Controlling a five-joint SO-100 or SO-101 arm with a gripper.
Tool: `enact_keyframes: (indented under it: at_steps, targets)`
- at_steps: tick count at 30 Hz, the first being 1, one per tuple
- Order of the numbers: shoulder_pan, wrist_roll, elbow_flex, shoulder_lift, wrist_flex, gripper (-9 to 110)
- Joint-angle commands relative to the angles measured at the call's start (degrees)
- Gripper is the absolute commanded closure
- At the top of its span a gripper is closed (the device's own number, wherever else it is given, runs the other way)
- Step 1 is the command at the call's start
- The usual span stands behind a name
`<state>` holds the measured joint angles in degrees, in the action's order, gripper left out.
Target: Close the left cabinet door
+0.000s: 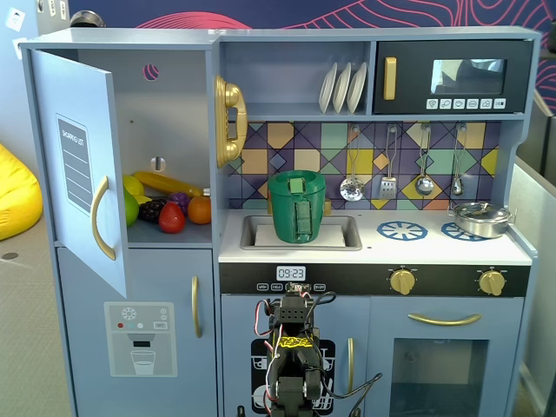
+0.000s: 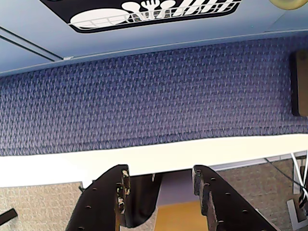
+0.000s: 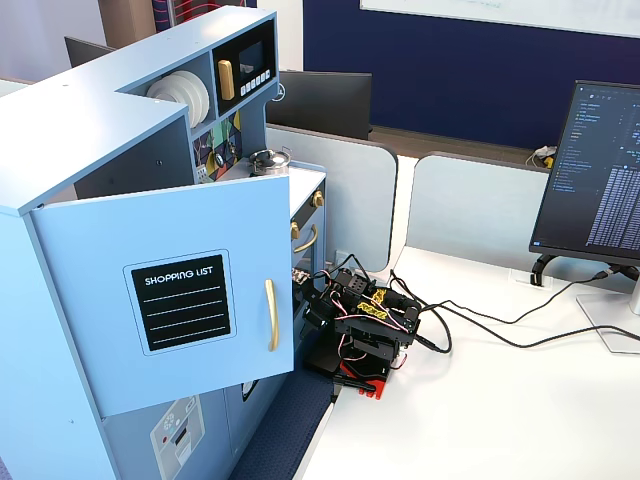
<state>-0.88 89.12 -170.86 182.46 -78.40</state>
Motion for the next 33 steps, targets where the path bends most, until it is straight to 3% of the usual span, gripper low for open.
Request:
enact_keyframes:
  at_steps: [1,13,21,28,33]
  targets:
    - [1.5,-2.1,-0.9,-0.4,-9.4,101]
    - [4.4,0.6,-0.9,-0.4,-9.1,101]
    - [39.7,-4.4,12.0,-1.4,8.2,101]
    - [66.3,20.0,18.1,0.9,24.3,102]
    - [81.7,27.9,21.4,-4.5,38.6,102]
